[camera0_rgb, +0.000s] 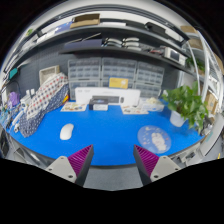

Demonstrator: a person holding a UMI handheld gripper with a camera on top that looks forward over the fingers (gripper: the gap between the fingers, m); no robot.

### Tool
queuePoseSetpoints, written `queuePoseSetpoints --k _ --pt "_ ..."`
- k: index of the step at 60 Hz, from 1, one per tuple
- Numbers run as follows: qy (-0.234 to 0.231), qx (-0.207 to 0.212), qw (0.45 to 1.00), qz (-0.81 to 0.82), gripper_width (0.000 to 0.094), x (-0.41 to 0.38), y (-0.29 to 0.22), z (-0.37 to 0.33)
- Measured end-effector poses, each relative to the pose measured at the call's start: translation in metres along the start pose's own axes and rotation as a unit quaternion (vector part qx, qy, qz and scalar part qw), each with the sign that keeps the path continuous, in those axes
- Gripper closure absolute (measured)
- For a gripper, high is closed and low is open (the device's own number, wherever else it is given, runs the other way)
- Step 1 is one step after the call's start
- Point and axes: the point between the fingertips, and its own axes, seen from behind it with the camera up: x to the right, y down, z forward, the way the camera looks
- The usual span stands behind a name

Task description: Arrange mouse

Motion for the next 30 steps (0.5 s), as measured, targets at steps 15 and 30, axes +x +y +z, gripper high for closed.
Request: queuePoseSetpoints --k 15,30 --pt "-0.077 -0.091 0.993 -0.024 0.0114 -0.136 0.090 0.068" --pt "-0.117 -0.102 0.988 -0.020 0.0113 -0.225 0.072 0.144"
